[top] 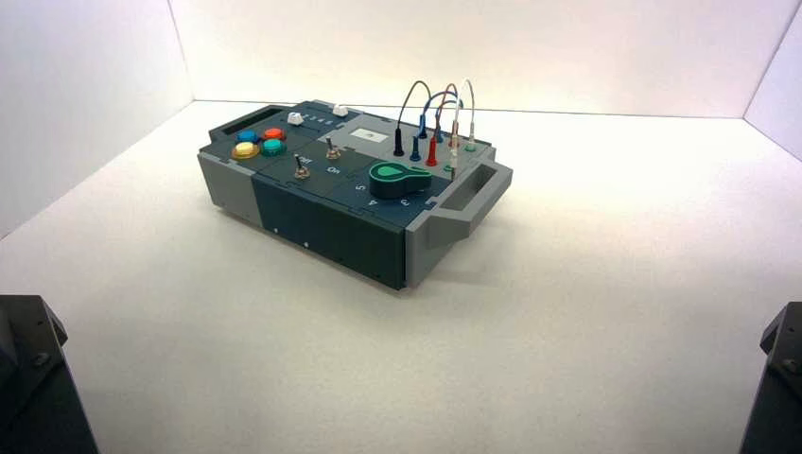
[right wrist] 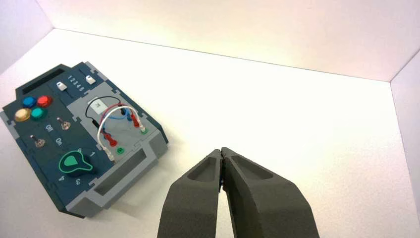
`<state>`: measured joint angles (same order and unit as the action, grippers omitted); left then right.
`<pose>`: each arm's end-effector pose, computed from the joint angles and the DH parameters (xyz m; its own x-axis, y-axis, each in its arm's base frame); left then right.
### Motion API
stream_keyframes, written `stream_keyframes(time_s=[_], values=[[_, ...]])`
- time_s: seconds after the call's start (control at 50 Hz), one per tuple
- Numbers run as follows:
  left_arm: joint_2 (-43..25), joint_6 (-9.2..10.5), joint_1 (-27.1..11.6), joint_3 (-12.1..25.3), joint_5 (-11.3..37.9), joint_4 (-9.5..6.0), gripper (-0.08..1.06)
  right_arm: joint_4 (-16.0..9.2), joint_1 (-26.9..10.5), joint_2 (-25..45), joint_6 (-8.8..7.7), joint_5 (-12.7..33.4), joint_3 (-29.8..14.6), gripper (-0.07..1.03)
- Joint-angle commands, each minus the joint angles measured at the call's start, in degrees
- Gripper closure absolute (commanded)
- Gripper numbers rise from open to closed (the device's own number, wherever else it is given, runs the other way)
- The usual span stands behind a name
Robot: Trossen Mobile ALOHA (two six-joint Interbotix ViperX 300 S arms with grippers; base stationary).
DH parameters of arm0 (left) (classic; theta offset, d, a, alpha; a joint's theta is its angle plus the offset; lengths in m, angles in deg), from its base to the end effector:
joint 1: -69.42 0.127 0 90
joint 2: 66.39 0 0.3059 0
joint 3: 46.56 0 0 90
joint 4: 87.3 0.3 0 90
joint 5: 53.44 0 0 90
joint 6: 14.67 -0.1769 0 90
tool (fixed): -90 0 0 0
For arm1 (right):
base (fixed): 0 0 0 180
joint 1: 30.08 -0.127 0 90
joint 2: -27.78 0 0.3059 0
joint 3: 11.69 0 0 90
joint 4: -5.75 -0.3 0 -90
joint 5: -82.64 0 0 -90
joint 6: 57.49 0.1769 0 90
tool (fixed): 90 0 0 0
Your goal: Insert the white wire.
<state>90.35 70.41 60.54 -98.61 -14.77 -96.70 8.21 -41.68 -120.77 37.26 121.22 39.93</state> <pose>0.1656 -0.0441 0.2534 0.8849 -0.2415 -0.3983 0.2289 0.9702 -0.0799 0.1845 0.0330 0.2301 0.8392 0.1449 -0.5242 -0.1531 0.9878 0.0280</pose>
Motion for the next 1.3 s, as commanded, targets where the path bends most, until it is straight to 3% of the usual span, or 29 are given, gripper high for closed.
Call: stream_keyframes(time_s=[0.02,0.76,1.14,1.3], values=[[-0.3,0.18,0.4,0.7,-0.6,0.09,1.01,-0.3,0.3,0.5,0.26,-0.3,-1.4,0.99],[-0.3,0.18,0.4,0.7,-0.7,0.09,1.01,-2.1,-0.1,4.3,-0.09,-0.7,-1.5,0.99],[-0.4,0.18,0.4,0.6,-1.2,0.09,1.01,-6.4,-1.9,12.9,-1.93,1.1,-2.7,0.97],[-0.4,0.18,0.4,0.6,-1.3,0.09,1.01,-8.2,-5.2,16.5,-3.16,1.1,-3.3,0.94]])
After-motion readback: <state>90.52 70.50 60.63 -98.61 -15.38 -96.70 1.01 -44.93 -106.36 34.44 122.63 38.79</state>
